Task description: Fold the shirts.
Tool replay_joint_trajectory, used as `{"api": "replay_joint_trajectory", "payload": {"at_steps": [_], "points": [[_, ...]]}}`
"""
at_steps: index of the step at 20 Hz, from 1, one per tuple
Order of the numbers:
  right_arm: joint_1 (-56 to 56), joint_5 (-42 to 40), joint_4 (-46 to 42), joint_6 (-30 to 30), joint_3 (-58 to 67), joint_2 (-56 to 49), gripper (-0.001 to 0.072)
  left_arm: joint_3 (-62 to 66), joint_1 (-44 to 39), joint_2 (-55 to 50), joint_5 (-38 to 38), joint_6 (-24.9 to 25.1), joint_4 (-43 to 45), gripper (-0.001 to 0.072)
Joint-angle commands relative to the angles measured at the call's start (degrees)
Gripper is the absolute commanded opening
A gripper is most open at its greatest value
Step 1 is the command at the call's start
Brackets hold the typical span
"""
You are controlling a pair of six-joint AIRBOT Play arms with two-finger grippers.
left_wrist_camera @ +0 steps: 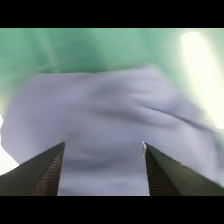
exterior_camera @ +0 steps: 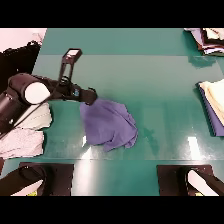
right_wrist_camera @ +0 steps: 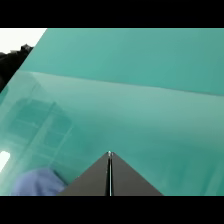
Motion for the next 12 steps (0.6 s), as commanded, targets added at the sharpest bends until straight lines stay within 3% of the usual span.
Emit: {"api": "replay_joint_trajectory", "payload": {"at_steps": [1, 6, 11, 12], "points": [[0.0, 2.2, 0.0, 0.0, 0.0, 0.0, 0.0014, -0.8, 8.2, -3.6, -3.0, 9.8, -2.5, 0.0573], [0.0, 5.8, 0.0, 0.0, 0.0, 0.0, 0.0014, 1.5, 12.6, -18.4, -4.2, 26.8, -15.9, 0.0573], [0.0, 10.3, -0.1, 0.0, 0.0, 0.0, 0.0014, 12.7, 12.5, -30.0, -5.9, 29.7, -21.3, 0.0571], [0.0, 10.9, -0.3, 0.0, 0.0, 0.0, 0.0014, 13.9, 12.5, -31.5, -6.8, 29.7, -22.2, 0.0532]]}}
